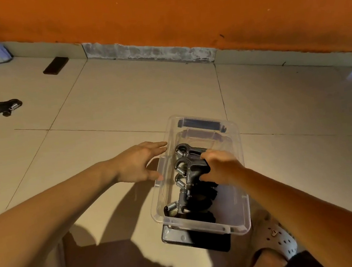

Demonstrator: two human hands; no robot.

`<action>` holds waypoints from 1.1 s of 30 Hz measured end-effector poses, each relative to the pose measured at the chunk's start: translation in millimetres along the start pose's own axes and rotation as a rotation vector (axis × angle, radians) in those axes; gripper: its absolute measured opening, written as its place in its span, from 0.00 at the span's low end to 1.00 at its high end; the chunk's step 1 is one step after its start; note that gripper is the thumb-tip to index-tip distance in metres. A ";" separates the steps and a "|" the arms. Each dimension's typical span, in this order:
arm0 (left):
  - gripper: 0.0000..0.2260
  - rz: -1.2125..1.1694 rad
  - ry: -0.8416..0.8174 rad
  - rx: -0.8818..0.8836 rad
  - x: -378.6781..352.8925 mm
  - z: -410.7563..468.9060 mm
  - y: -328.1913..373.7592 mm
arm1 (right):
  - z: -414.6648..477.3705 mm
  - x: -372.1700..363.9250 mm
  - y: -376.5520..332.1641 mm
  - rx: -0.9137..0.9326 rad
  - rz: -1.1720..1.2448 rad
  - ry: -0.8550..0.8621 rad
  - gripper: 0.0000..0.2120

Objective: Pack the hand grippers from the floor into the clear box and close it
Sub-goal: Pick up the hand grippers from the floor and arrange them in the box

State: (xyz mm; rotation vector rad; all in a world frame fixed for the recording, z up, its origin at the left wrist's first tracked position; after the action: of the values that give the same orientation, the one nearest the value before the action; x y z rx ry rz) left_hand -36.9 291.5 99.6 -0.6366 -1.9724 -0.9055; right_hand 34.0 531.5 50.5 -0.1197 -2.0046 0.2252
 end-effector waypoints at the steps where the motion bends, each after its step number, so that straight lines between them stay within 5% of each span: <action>1: 0.46 0.000 -0.021 -0.004 -0.1 -0.1 -1.6 | 1.9 -7.0 -0.2 -0.002 0.000 -0.023 0.22; 12: 0.51 -0.083 -0.046 -0.021 -2.7 -0.8 -4.7 | 20.3 -53.9 1.4 -0.096 -0.010 -0.181 0.27; 25: 0.51 -0.148 -0.042 -0.013 -4.0 -2.5 -6.2 | 26.2 -58.0 1.0 -0.173 0.164 -0.164 0.20; 33: 0.51 -0.118 -0.036 0.009 -2.7 -2.3 -5.4 | 17.7 -46.6 0.1 -0.209 0.159 -0.164 0.30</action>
State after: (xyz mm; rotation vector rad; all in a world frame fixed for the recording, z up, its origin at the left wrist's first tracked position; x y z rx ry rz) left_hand -38.2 286.1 96.2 -0.5389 -2.0631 -0.9620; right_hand 38.0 521.1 2.0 -0.4057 -2.1804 0.1284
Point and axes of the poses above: each hand's wrist, its own z-axis towards the middle knuckle, its own x-axis out of the back of the hand, y = z × x, the point moved 4 cm from there along z, towards the middle knuckle, and after that the axes turned 7 degrees about -y, right-handed, at the moved point
